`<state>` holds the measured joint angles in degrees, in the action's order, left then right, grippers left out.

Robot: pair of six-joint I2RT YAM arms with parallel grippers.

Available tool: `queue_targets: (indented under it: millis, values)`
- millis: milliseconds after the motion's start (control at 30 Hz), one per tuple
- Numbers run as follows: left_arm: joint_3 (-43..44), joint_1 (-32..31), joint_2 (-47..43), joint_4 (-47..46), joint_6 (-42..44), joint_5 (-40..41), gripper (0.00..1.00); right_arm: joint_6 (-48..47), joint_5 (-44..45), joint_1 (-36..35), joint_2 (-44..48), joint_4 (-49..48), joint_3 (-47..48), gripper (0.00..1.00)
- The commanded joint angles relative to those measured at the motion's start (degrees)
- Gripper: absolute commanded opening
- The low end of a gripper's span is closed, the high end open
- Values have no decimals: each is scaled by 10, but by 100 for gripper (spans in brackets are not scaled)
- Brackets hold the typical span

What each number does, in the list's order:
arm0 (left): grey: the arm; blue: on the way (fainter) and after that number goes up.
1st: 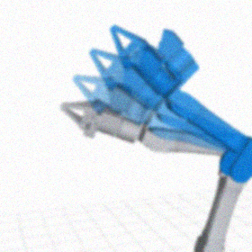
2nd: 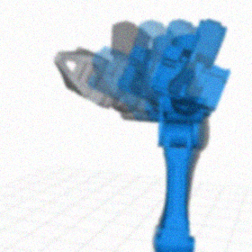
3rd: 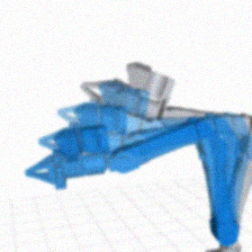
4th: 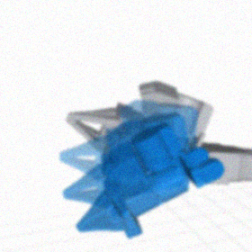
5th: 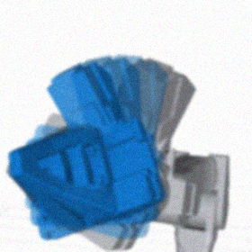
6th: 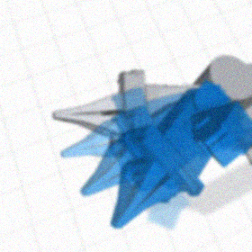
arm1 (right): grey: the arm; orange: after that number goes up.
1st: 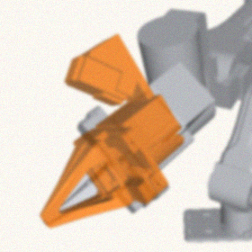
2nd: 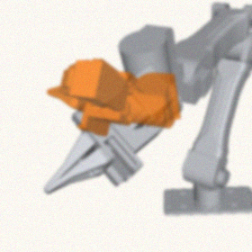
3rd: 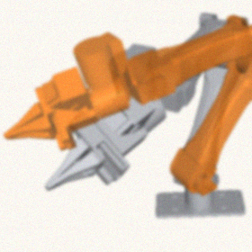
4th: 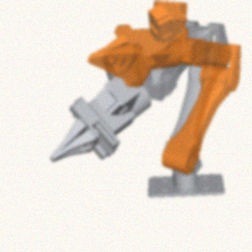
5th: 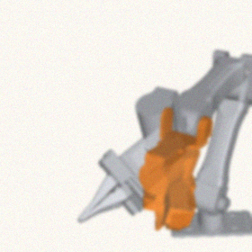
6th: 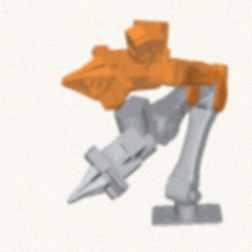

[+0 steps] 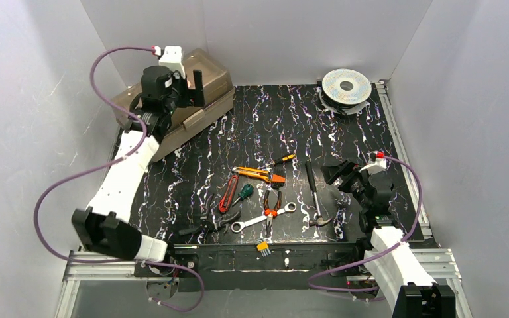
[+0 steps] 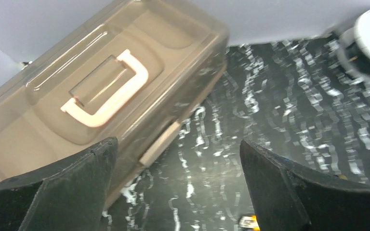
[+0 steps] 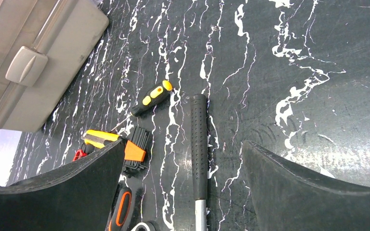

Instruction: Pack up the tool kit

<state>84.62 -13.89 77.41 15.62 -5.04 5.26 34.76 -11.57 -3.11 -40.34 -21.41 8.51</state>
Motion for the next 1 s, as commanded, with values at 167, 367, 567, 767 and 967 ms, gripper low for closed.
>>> queue_targets:
  millis: [167,367,567,767,967]
  values:
    - [93,118,117,27,55,-26,98,8,-14,-1,0,-40,-4,100]
    - [168,157,200,37,60,0,98,10,-18,-1,-17,-51,-5,100]
    - [355,216,327,136,32,-39,98,5,-19,-2,-26,-49,0,100]
    - [491,260,441,221,-11,-132,98,2,-18,-2,-39,-58,1,100]
    - [535,279,509,270,-1,-291,98,-4,-22,-2,-40,-57,2,96]
